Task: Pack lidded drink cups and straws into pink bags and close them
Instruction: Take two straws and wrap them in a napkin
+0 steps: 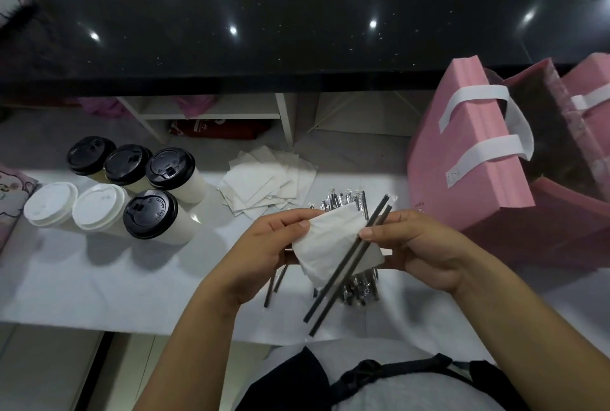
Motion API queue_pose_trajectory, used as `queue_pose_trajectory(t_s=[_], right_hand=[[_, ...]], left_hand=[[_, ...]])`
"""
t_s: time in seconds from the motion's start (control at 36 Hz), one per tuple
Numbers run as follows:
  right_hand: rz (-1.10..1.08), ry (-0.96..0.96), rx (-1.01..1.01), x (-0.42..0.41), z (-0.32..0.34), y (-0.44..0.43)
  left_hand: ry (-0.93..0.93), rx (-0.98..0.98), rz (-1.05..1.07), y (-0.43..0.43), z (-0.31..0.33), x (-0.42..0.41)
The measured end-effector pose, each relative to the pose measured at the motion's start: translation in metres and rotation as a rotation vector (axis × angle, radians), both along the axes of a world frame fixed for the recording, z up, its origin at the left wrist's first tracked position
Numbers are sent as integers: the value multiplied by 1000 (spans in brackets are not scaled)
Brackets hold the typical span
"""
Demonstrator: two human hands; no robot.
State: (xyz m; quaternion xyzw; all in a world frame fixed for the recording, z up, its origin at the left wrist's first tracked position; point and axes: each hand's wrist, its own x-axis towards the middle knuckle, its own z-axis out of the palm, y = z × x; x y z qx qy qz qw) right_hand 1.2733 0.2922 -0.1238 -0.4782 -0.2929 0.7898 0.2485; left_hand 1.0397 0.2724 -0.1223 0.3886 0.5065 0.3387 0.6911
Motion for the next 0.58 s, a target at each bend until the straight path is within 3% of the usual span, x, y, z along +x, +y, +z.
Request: queue_pose_trajectory(t_s=[0.28, 0.44, 0.58], right_hand=[[-147, -99, 96, 6, -6, -4], [-236, -72, 119, 8, -10, -10], [-304, -17, 145, 9, -14, -15]], left_hand=[[-23, 56, -99, -5, 5, 20], [121, 124, 12, -11, -3, 38], [129, 98, 77, -16, -8, 48]])
